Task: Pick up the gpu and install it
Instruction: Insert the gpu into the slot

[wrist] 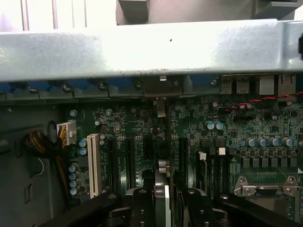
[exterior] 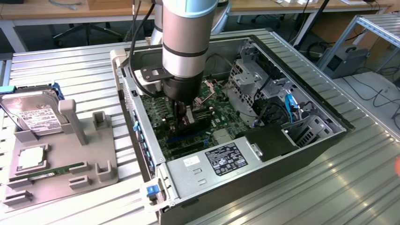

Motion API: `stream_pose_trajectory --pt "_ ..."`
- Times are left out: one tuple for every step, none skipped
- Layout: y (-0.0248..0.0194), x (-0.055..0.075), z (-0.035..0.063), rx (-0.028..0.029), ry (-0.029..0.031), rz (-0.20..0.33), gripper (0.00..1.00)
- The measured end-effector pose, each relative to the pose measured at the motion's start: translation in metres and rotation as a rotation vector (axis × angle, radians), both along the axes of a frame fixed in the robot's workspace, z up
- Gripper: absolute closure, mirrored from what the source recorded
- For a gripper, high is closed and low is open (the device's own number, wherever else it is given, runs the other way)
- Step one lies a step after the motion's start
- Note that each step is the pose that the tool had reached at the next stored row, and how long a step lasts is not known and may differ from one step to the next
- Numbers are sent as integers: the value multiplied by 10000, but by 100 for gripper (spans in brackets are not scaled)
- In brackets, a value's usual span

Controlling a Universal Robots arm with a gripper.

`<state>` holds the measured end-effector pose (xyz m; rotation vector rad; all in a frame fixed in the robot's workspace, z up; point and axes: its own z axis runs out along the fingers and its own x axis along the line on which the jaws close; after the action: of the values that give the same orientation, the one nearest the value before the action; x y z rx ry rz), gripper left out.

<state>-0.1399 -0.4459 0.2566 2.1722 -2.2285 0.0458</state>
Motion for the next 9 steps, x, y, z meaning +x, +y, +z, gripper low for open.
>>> stream_pose_trajectory --pt "0 0 -2 -2 2 0 73" --pt "0 1 -4 -1 1 0 73" --pt "0 1 -5 -1 1 0 73" --pt "0 1 -6 0 0 0 73" --pt "0 1 -6 0 0 0 73" --pt "0 2 -6 0 0 0 73" --pt "0 2 -9 0 0 1 73" --pt "0 2 -13 1 0 0 73" --pt "0 2 -17 0 1 0 73"
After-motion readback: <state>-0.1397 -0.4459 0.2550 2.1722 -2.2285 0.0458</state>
